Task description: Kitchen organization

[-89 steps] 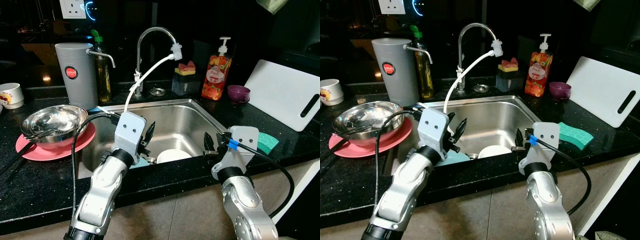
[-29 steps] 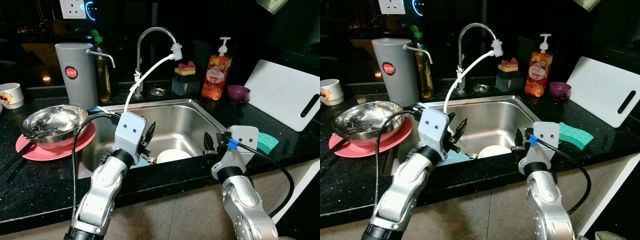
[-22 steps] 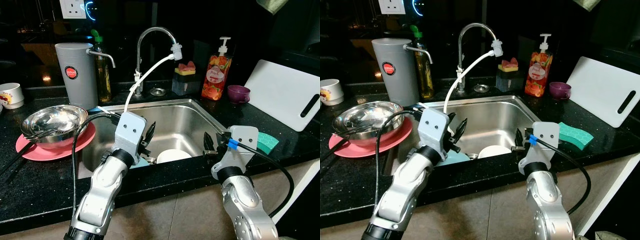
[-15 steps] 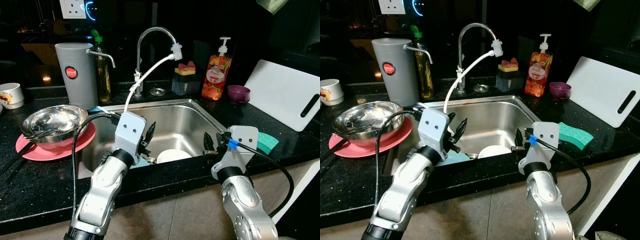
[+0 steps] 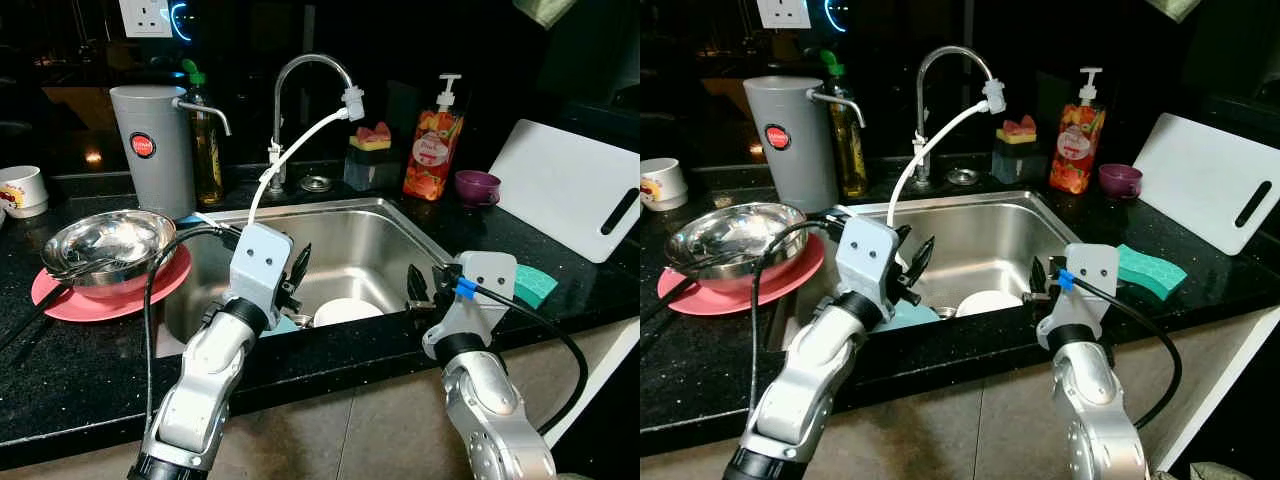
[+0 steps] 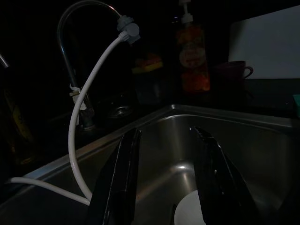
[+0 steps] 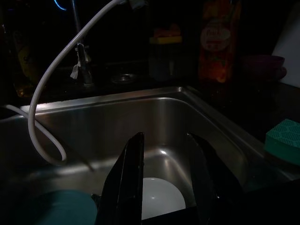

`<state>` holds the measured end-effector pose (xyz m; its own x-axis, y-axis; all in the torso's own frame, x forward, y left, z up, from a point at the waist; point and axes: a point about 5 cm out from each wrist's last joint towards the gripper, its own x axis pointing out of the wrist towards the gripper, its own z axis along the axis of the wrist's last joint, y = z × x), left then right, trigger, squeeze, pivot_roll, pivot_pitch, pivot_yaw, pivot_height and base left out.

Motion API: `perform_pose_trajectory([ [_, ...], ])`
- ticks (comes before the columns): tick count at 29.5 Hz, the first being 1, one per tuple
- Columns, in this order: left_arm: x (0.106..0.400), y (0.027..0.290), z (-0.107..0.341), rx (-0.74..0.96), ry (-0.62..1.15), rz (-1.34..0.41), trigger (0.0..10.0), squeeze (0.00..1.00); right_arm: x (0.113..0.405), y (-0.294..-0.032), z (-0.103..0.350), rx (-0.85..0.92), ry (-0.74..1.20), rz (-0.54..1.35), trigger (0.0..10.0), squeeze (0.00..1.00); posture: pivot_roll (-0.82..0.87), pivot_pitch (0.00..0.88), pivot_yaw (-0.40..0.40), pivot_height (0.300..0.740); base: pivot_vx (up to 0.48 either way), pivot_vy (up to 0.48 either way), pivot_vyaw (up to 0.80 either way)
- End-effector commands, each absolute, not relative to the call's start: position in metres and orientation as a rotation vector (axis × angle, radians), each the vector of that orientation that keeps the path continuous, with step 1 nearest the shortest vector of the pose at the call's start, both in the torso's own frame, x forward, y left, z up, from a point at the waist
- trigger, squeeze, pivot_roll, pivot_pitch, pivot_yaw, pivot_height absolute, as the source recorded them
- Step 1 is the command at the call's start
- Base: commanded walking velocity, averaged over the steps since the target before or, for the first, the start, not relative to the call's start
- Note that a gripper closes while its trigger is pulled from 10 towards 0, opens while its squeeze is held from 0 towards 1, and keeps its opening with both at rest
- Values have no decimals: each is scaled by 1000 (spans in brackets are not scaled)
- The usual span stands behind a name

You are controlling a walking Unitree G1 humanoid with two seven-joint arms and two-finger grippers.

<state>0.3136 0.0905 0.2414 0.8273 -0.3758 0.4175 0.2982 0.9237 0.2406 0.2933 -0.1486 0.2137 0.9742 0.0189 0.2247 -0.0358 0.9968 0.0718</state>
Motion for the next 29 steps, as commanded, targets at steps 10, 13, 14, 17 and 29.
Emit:
perform_pose_trajectory([
  [10,314,88,239,169,-466,-373,10000,0,293,-150,214,79,-221,21,10000,0,39,42,-64,740,0,0,0],
  [13,314,88,239,169,-466,-372,10000,0,293,-150,214,80,-221,21,10000,0,39,41,-65,740,0,0,0],
  [14,314,88,239,169,-466,-372,10000,0,293,-150,214,80,-221,21,10000,0,39,41,-65,740,0,0,0],
  [17,314,88,239,169,-466,-372,10000,0,293,-150,214,80,-221,21,10000,0,39,41,-65,740,0,0,0],
  [29,314,87,239,171,-467,-374,10000,0,293,-150,214,78,-225,21,10000,0,38,40,-66,740,0,0,0],
])
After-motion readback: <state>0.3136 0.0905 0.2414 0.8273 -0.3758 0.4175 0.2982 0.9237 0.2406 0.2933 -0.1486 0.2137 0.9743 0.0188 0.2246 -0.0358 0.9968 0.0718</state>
